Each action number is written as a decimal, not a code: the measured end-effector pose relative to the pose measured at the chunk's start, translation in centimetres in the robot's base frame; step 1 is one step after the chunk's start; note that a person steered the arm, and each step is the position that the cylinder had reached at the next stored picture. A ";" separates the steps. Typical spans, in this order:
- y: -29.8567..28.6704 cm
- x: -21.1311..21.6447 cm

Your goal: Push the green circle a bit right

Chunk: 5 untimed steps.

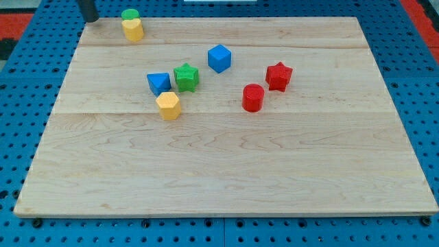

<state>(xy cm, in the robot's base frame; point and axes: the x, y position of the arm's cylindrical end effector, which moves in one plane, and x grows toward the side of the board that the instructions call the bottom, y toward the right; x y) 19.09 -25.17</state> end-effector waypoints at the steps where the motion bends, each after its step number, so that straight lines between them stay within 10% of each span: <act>1: 4.9 0.0; 5: 8.3 1.3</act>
